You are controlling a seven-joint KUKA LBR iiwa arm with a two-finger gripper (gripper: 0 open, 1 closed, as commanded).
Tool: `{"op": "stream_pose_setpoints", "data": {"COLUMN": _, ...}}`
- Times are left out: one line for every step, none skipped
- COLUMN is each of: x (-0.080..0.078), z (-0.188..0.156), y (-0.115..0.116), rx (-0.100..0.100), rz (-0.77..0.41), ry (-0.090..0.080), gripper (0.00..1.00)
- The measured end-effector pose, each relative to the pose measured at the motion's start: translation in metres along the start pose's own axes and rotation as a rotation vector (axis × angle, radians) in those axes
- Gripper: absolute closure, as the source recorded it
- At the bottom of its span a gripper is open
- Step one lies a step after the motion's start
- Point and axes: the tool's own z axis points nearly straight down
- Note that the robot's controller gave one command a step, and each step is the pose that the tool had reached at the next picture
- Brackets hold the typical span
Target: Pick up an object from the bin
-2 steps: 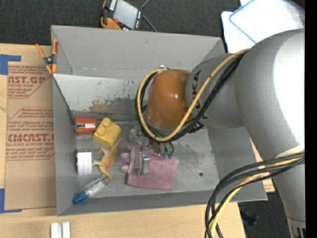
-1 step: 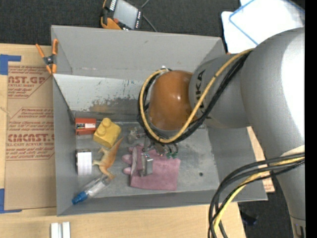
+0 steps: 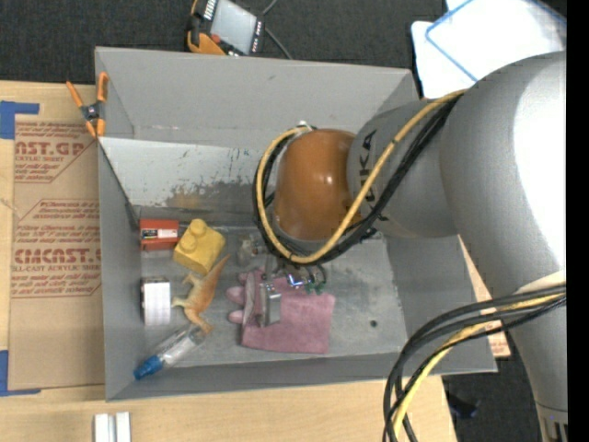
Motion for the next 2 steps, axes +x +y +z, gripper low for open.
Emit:
{"op": "stream_pose_setpoints", "data": {"x": 0.0014, "z": -0.0007, "y": -0.0011, "rx": -0.001, "rz": -0.048, "ry": -0.007, "gripper": 0.00}}
{"op": "stream_pose_setpoints", "data": {"x": 0.0000, "z": -0.0007, "y": 0.0003, "rx": -0.002, "rz": -0.016, "ry": -0.004, "gripper": 1.00}}
